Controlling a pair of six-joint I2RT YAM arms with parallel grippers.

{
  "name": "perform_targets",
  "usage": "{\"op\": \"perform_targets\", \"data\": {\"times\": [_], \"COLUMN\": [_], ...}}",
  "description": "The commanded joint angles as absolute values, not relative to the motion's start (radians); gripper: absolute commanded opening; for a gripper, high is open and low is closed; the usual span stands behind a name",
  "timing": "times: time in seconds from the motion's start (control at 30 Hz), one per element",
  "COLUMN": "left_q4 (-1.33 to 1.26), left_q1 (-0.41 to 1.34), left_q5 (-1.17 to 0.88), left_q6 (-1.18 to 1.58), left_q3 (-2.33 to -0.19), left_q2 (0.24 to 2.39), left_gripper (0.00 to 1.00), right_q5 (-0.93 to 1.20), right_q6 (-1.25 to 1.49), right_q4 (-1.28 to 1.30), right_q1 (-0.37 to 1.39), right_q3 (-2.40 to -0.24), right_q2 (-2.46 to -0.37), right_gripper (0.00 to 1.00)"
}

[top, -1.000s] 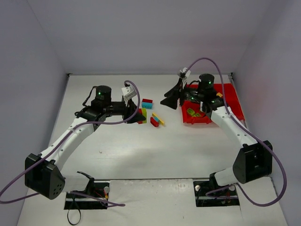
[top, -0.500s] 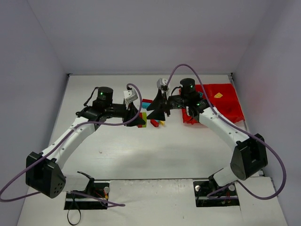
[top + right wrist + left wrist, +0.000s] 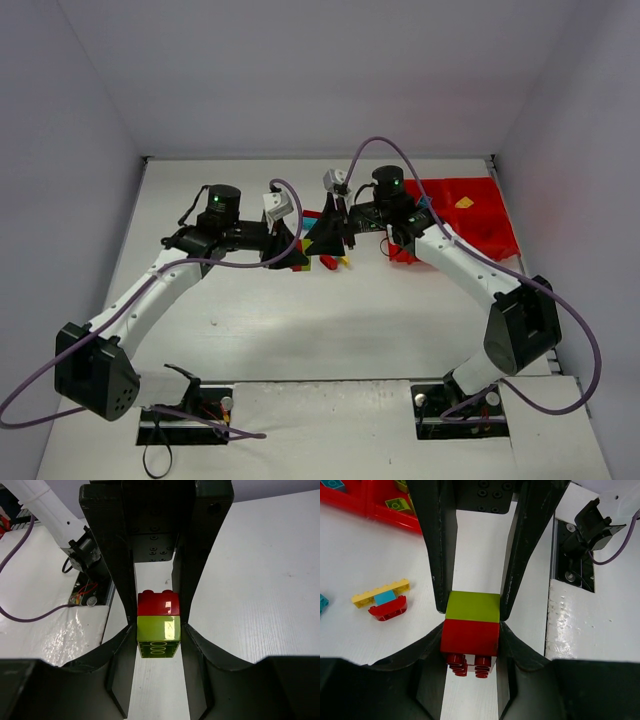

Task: Sort the legos into containers by color

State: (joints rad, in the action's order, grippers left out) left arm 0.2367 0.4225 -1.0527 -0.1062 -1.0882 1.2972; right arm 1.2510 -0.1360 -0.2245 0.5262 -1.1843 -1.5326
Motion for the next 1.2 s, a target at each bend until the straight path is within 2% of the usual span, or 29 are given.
{"op": "perform_targets", "data": {"times": [0.0, 0.3, 0.4, 0.43, 0.53, 0.57, 0.7, 1.17], "left_q4": [0.199, 0.143, 0.140, 0.140, 0.141, 0.144, 0.161, 0.193], "left_q1": [0.431, 0.434, 0.433, 0.433, 0.434, 0.434, 0.436, 0.437], "left_q5": [-1.083, -1.040, -1.037, -1.037, -1.032, -1.025, -0.997, -0.986], "left_q6": [-0.152, -0.158, -0.156, -0.156, -0.153, -0.153, -0.166, -0.196], "left_q3": [-1.138, -1.100, -1.098, -1.098, -1.097, -1.098, -1.104, -1.111], "left_q2": [1.273, 1.230, 1.230, 1.232, 1.238, 1.238, 1.241, 1.253], "left_gripper": [0.10, 0.10, 0.10, 0.10, 0.29, 0.38, 0.50, 0.50], "right_q5": [1.319, 1.333, 1.332, 1.330, 1.322, 1.321, 1.313, 1.327], "right_q6": [-0.150, -0.161, -0.167, -0.167, -0.176, -0.181, -0.186, -0.175], "right_q4": [-0.272, -0.241, -0.238, -0.238, -0.232, -0.232, -0.227, -0.216], "right_q1": [0.537, 0.548, 0.548, 0.548, 0.548, 0.548, 0.528, 0.479], "right_q3": [-1.235, -1.232, -1.233, -1.233, -1.238, -1.238, -1.241, -1.221], "right_q2": [-1.539, -1.555, -1.554, -1.554, -1.545, -1.540, -1.523, -1.482], "right_gripper": [0.35, 0.36, 0.26, 0.15, 0.00, 0.00, 0.00, 0.00]}}
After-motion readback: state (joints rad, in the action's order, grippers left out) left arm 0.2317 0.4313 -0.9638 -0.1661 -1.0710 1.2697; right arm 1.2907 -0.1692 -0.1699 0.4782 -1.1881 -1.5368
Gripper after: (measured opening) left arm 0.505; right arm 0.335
